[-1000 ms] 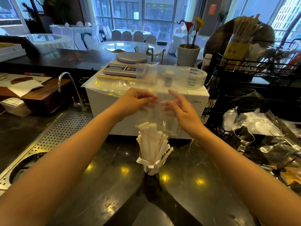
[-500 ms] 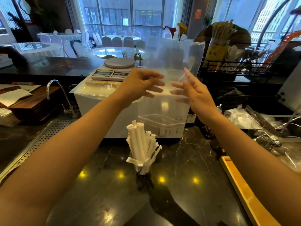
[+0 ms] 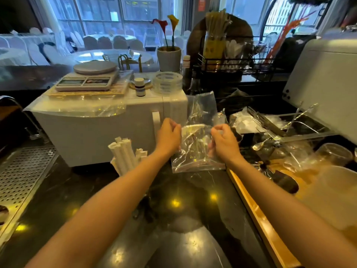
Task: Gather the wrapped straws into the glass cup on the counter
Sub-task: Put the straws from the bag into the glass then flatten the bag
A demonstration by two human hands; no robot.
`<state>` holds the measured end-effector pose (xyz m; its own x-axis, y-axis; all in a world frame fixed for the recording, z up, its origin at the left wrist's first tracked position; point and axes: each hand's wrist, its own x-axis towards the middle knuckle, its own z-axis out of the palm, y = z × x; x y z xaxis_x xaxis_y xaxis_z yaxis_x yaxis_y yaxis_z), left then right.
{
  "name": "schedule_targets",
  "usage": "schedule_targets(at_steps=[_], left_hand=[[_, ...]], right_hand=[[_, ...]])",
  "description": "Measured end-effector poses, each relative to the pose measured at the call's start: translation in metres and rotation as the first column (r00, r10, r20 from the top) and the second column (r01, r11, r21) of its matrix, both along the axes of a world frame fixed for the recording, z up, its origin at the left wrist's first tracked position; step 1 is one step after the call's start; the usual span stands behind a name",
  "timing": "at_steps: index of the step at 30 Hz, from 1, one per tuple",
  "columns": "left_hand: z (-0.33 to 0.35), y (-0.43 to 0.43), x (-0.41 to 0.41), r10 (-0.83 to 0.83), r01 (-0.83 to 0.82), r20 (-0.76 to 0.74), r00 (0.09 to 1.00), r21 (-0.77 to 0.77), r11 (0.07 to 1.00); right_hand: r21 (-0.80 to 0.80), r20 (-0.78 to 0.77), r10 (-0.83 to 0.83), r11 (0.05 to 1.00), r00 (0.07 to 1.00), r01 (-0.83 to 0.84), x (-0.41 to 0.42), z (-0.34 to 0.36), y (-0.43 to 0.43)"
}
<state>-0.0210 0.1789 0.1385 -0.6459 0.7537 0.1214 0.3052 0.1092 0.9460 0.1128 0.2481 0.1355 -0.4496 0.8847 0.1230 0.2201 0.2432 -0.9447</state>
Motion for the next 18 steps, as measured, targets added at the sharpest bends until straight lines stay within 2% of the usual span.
schedule_targets(at_steps=[2,7,9,13,18], left_hand=[[-0.019,0.002,0.009,0.034,-0.035,-0.032,0.999,-0.056,0.998],[-0.068,-0.006,0.033,0.023,-0.009,0.094,0.995,-0.146,0.989],[-0.088,-0.009,0.041,0.026,-0.005,0.096,0.995,-0.214,0.977],[-0.123,-0.011,0.055,-0.001,-0.002,-0.01,1.0,-0.317,0.949],[-0.152,-0.015,0.065,-0.155,0.032,-0.267,0.951,-0.415,0.909]], right_hand=[[-0.015,0.036,-0.034,0.999,0.999,0.035,0.008,-0.021,0.002],[-0.033,0.198,-0.058,0.997,0.978,0.066,0.023,-0.077,0.013],[-0.025,0.274,-0.049,0.998,0.96,0.058,0.028,-0.095,0.014],[0.068,0.452,-0.012,0.997,0.892,-0.021,0.04,-0.126,0.014],[0.121,0.653,0.07,0.973,0.754,-0.195,0.052,-0.146,0.013]])
